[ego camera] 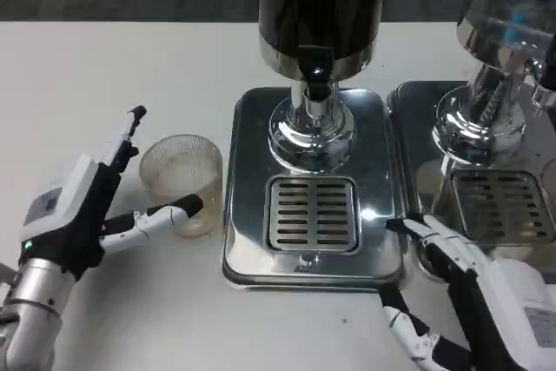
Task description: Grasp the cup under the faucet to collect the drink, then remove the cup.
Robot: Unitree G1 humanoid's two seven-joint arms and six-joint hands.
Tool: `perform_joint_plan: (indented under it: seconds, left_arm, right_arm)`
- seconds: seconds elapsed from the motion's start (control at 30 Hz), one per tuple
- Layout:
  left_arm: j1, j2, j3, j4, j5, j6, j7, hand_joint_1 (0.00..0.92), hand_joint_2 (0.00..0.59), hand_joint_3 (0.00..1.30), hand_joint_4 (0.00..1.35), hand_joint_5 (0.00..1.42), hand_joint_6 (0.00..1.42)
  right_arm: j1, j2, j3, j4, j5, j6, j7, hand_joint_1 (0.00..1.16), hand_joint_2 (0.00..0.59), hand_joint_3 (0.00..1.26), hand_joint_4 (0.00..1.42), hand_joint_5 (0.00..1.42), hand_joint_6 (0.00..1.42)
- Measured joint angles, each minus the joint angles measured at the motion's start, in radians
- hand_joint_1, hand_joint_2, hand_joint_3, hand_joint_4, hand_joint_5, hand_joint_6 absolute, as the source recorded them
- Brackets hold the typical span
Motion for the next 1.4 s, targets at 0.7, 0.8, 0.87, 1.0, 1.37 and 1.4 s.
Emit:
perform_joint_plan:
  seconds: [0.7, 0.8, 0.87, 1.0, 1.37, 1.4]
  left_arm:
    - [-0.086, -0.022, -0.036, 0.128, -0.011, -0.065, -0.023, 0.214, 0.057, 0.04, 0.07, 0.22, 0.24]
    - [-0.094, -0.024, -0.038, 0.137, -0.018, -0.066, -0.029, 0.219, 0.062, 0.07, 0.09, 0.24, 0.25]
    - [-0.097, -0.027, -0.041, 0.141, -0.024, -0.066, -0.029, 0.227, 0.074, 0.08, 0.12, 0.27, 0.28]
    - [-0.101, -0.028, -0.05, 0.143, -0.026, -0.065, -0.023, 0.268, 0.09, 0.12, 0.16, 0.31, 0.3]
    - [-0.103, -0.028, -0.078, 0.143, -0.019, -0.06, 0.02, 0.321, 0.088, 0.13, 0.17, 0.33, 0.32]
    - [-0.104, -0.028, -0.081, 0.143, -0.017, -0.059, 0.025, 0.323, 0.087, 0.13, 0.17, 0.33, 0.33]
  right_arm:
    - [0.007, -0.002, 0.007, 0.0, 0.016, 0.0, 0.014, 0.43, 0.437, 0.27, 0.16, 0.19, 0.35]
    - [0.009, -0.002, 0.007, 0.0, 0.016, 0.0, 0.015, 0.43, 0.437, 0.27, 0.17, 0.2, 0.35]
    - [0.012, -0.002, 0.007, -0.003, 0.017, 0.0, 0.015, 0.43, 0.437, 0.27, 0.17, 0.2, 0.35]
    - [0.015, -0.002, 0.007, -0.009, 0.017, 0.0, 0.015, 0.43, 0.437, 0.27, 0.17, 0.2, 0.35]
    - [0.016, -0.002, 0.007, -0.013, 0.035, -0.001, 0.018, 0.43, 0.437, 0.28, 0.17, 0.2, 0.36]
    - [0.016, -0.002, 0.007, -0.013, 0.036, -0.001, 0.018, 0.43, 0.437, 0.28, 0.17, 0.2, 0.36]
